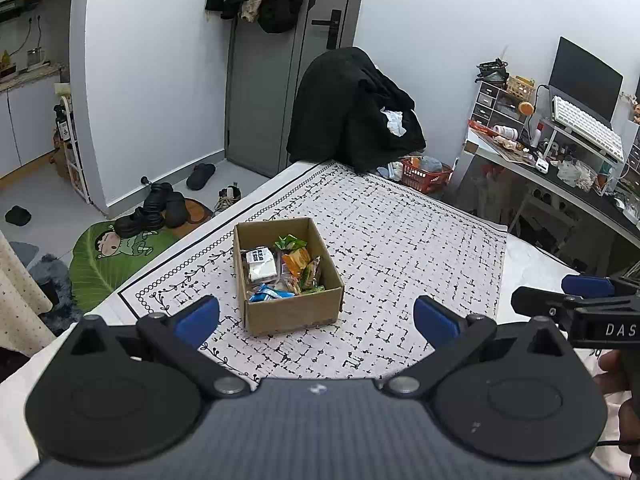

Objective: Organize snacks

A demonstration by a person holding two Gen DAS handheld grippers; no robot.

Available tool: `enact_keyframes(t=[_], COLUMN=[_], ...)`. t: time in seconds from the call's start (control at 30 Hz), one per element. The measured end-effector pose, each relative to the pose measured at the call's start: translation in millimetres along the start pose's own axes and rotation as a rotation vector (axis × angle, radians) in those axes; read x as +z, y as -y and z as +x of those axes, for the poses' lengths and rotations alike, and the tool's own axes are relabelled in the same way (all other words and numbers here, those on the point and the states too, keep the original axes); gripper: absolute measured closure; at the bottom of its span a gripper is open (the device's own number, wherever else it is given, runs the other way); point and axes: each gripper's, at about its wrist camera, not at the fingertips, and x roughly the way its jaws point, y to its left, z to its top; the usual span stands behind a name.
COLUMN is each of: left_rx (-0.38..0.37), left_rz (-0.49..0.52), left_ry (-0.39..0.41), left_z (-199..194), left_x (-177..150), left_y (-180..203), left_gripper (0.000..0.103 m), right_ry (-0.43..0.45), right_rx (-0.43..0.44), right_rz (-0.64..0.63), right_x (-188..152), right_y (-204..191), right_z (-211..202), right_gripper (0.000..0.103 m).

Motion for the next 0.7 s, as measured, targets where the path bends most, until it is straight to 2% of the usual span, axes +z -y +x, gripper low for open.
enact_keyframes(t=[0.7], left_rx=[-0.003], left_rz=[0.002], left_ry=[-0.003], left_z=[1.3], left_x=[-1.1], left_y=[2.5], left_gripper=[0.000], right_ry=[0.004], right_rx=[-0.007], right_rz=[0.003], right_x=[-1.8], right_y=[0.6], right_z=[-1.1], right_gripper=[0.000])
